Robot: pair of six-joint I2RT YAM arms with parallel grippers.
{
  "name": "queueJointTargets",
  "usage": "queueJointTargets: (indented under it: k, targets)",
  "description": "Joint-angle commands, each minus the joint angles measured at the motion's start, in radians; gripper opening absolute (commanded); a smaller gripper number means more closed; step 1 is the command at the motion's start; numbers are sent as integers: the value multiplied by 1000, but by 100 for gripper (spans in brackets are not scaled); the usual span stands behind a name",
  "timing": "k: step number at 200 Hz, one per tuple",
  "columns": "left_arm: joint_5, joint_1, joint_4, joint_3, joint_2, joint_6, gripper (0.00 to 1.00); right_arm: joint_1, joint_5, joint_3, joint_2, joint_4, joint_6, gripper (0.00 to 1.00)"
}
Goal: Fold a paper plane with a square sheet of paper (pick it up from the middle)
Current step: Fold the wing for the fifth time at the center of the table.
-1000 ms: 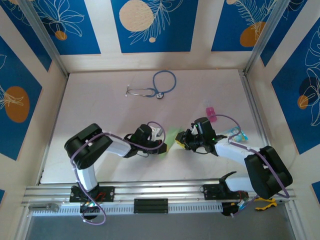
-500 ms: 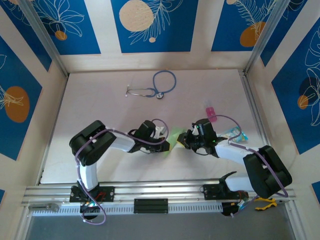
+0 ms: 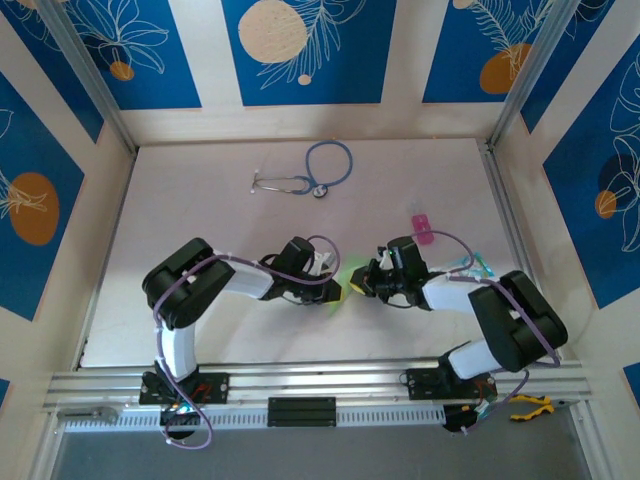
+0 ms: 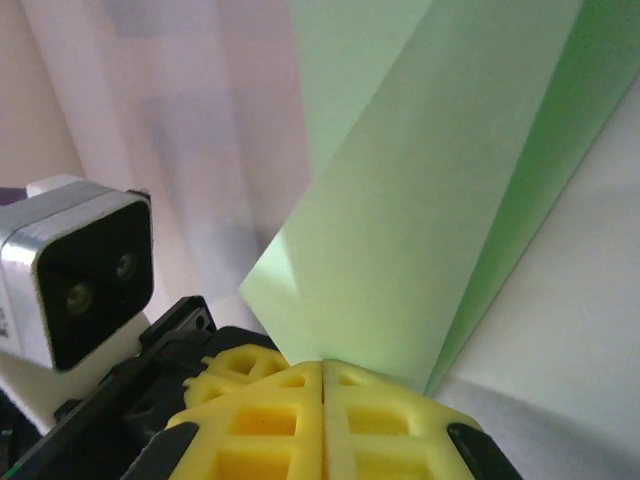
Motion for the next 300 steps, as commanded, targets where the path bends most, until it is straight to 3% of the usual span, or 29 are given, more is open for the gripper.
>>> queueJointTargets:
  k: [1, 128, 174, 300]
  targets:
    - [3, 4, -13, -15, 39, -30, 0, -18, -24, 25, 35, 38, -3, 7]
    - [34, 29, 83, -54, 52, -102, 0, -55, -47, 26, 30, 4, -71, 7]
    - [47, 38, 153, -72, 64, -154, 0, -57, -78, 44, 72, 32, -77, 7]
    - [34, 49, 155, -91, 60, -166, 0, -81, -138, 72, 180, 103, -91, 7]
